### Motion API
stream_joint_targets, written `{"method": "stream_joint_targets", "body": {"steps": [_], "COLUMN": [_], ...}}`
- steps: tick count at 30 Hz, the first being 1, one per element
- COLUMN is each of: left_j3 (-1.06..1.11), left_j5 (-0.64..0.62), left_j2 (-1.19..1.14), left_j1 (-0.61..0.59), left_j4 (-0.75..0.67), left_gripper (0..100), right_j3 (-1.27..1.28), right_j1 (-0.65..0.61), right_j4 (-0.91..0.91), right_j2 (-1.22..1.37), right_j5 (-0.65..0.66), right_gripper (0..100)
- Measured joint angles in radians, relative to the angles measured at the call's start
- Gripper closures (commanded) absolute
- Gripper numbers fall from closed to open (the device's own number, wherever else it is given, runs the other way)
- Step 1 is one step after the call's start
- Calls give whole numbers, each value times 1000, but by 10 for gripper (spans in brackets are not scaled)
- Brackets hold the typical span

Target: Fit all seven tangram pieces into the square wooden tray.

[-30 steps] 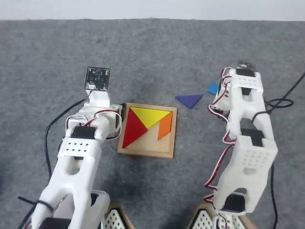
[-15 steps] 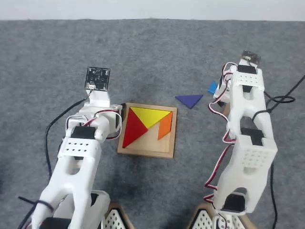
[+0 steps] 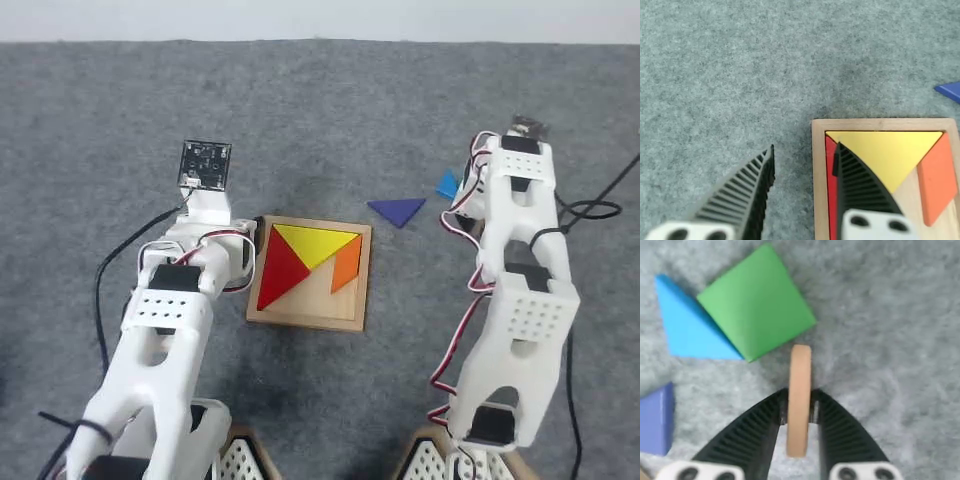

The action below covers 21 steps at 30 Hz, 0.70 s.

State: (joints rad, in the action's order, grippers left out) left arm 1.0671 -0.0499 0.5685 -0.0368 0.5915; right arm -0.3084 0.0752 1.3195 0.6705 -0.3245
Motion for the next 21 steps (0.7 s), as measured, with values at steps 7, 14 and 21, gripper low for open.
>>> {"method": "stream_joint_targets", "body": {"steps": [7, 14, 21], "left_j3": [0, 0, 0], "left_j5": [0, 0, 0], "left_j2": [0, 0, 0], "left_j1": [0, 0, 0], "left_j4": [0, 0, 0], "left_gripper": [814, 814, 814], "right_j3": [-52, -245, -278], "right_j1": [-3, -80, -353], "right_j4": [63, 287, 385], "right_j2": [5, 5, -60], "right_j5": [58, 63, 26], "right_gripper": [991, 991, 991]}}
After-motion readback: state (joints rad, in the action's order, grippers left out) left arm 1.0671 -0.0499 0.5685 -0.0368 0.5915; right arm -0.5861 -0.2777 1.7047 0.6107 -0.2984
